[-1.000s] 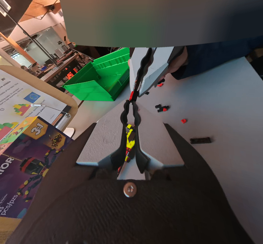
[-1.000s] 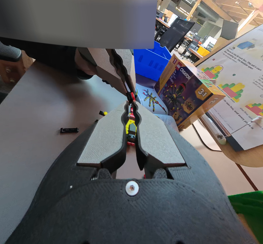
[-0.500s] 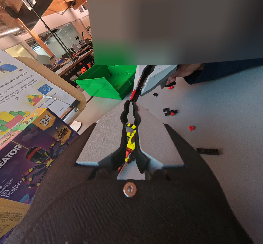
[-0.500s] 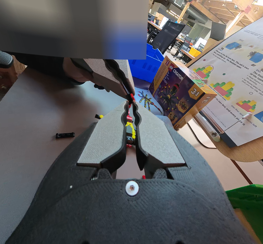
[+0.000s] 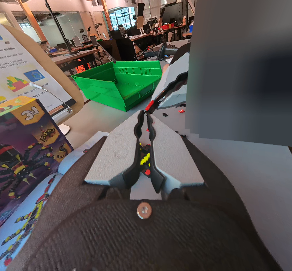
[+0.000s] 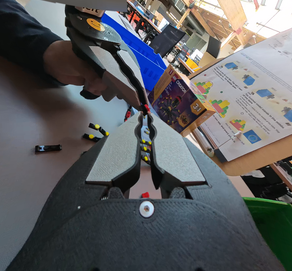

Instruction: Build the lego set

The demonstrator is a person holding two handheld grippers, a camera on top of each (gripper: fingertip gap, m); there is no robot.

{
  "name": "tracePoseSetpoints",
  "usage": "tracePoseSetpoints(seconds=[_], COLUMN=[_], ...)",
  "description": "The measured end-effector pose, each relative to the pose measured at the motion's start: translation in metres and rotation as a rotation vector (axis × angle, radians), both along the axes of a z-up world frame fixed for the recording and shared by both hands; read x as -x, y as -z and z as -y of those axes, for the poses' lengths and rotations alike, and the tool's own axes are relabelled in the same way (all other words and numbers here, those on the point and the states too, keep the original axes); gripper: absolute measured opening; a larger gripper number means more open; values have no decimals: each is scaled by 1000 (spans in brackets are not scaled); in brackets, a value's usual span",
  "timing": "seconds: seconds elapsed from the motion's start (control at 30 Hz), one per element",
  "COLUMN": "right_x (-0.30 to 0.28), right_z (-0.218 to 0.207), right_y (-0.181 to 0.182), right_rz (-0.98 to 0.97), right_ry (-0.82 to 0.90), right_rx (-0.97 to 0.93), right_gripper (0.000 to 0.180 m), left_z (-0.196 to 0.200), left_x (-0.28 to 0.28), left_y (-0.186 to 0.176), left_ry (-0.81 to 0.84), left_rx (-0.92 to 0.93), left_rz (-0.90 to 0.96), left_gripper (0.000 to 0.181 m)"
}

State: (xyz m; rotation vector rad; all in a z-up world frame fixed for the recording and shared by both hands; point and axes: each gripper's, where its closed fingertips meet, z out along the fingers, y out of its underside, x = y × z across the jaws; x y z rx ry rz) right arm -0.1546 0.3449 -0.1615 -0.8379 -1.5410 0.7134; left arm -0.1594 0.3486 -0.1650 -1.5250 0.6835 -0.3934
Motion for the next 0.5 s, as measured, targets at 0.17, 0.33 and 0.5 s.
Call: tracePoseSetpoints(seconds=[0.17, 0.33, 0.5], right_x=[1, 3, 4], right_z=[-2, -4, -7], right_y=[4, 10, 13], right_rz=[9, 29, 45], right_ry=[25, -51, -52], right_rx=[-68, 152, 234], right_gripper=[2, 2, 2], left_z=[-2, -2, -4], left_x=[0, 2, 5], left_y=[6, 10, 13], left_ry=[49, 93, 0], left_rx=[65, 19, -77], left_rz=[44, -58, -227], left_gripper=[1, 3, 3])
